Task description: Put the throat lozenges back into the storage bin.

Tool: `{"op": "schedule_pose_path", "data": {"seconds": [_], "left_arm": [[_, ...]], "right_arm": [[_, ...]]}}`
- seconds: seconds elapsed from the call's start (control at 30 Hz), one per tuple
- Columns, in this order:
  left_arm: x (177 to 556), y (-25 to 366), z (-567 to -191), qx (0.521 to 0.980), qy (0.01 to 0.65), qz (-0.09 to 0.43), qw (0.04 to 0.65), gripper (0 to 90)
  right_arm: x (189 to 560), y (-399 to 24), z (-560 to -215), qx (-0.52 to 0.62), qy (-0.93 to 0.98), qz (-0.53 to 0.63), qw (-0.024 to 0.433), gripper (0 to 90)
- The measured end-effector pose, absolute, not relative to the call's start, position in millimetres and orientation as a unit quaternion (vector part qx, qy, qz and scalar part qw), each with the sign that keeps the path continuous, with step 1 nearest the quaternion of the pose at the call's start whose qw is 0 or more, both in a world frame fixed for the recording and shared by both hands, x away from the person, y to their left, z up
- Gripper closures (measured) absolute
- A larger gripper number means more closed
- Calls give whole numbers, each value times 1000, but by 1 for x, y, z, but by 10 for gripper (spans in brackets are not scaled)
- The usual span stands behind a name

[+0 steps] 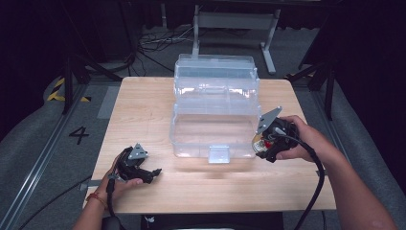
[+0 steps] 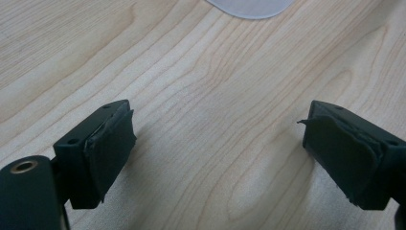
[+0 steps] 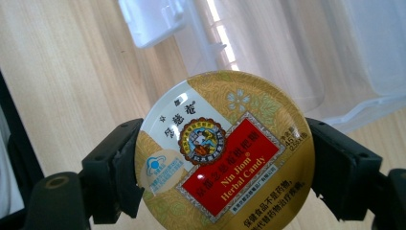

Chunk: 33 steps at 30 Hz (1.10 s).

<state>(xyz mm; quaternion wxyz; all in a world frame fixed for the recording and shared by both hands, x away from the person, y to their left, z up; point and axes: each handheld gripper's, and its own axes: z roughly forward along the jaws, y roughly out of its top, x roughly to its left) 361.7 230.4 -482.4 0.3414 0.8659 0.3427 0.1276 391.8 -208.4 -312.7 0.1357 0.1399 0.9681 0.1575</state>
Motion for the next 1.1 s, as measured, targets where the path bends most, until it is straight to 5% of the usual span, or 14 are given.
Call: {"op": "schedule_pose_path", "data": {"seconds": [0.47, 1.1], "left_arm": [[362, 230, -482, 866, 342, 128, 341, 109], [362, 230, -482, 866, 343, 128, 341, 109]], "right_arm": [[431, -192, -312, 131, 968, 152, 154, 203], [474, -179, -352, 124, 980, 103, 119, 202]]}}
